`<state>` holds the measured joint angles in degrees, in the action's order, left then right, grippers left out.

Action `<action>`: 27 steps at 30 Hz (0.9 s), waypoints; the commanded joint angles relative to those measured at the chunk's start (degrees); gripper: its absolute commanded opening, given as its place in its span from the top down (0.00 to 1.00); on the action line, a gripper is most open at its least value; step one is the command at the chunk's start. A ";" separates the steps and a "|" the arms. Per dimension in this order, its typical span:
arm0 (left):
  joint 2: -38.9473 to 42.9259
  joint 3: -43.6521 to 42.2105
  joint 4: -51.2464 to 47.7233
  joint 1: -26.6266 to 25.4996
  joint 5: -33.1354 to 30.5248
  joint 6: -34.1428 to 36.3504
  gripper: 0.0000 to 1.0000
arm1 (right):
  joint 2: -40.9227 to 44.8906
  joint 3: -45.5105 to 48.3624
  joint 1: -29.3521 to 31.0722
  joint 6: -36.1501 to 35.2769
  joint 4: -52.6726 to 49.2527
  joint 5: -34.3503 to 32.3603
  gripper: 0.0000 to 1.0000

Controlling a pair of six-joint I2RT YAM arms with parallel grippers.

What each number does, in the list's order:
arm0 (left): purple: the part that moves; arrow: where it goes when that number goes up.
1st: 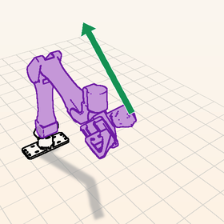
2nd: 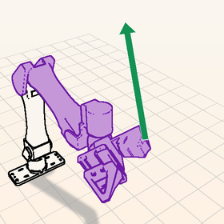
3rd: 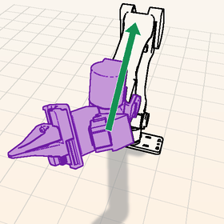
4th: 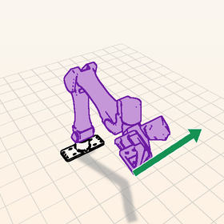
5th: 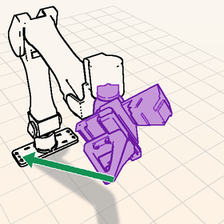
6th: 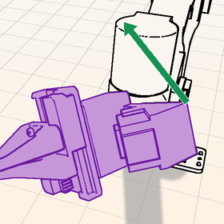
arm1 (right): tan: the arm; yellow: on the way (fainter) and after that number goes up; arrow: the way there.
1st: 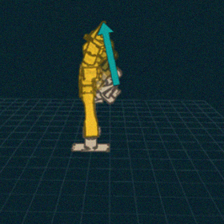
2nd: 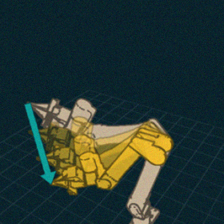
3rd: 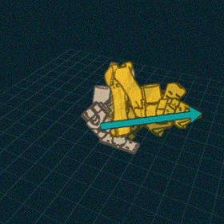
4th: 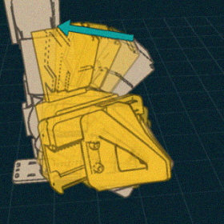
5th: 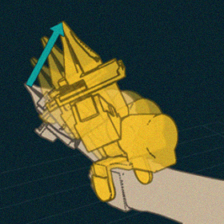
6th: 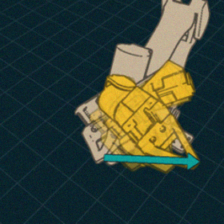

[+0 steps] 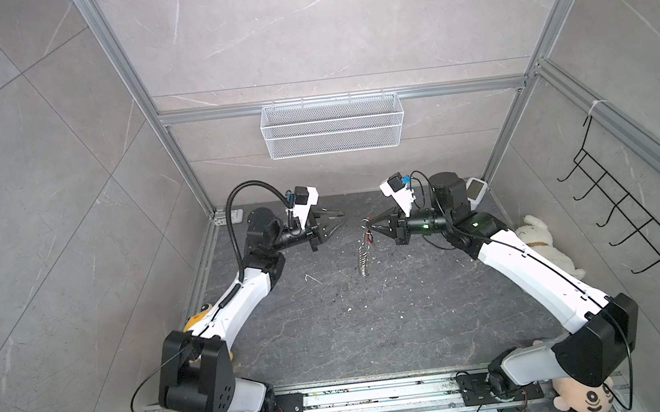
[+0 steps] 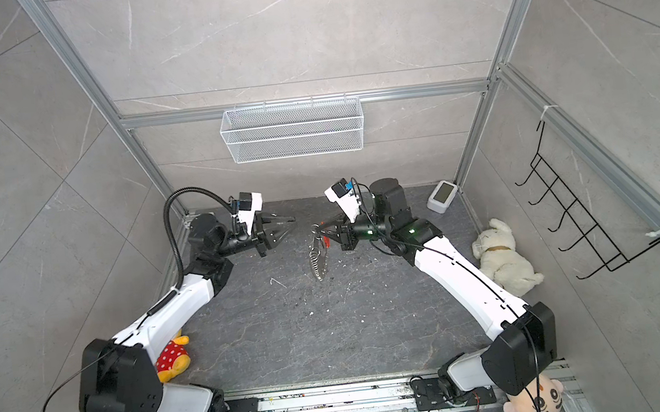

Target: Put the keys on the keyring

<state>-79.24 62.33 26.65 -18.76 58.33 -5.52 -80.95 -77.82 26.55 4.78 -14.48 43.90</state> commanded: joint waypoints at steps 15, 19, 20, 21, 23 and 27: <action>-6.04 21.24 -50.42 -3.93 3.10 36.34 0.72 | -2.52 -8.44 2.46 -8.90 -11.54 -1.49 1.00; -7.41 24.27 -54.92 -4.53 2.32 39.17 0.72 | -3.33 -9.28 3.06 -10.13 -13.17 -2.65 1.00; -7.42 24.43 -55.12 -4.53 2.22 39.47 0.72 | -3.46 -9.44 3.20 -10.37 -13.43 -2.84 1.00; -7.36 24.58 -55.30 -4.53 2.23 39.61 0.73 | -3.72 -9.61 3.33 -10.66 -13.83 -3.23 1.00; -7.62 25.10 -55.72 -4.57 2.29 39.58 0.75 | -4.03 -9.89 3.64 -11.22 -14.38 -3.63 1.00; -8.70 26.17 -57.51 -5.04 2.55 40.35 0.79 | -4.44 -10.50 4.14 -11.54 -14.83 -4.00 1.00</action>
<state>-87.22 86.15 -28.10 -23.29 60.12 32.42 -85.21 -85.84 30.22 -5.19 -28.95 40.23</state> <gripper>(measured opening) 0.219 0.048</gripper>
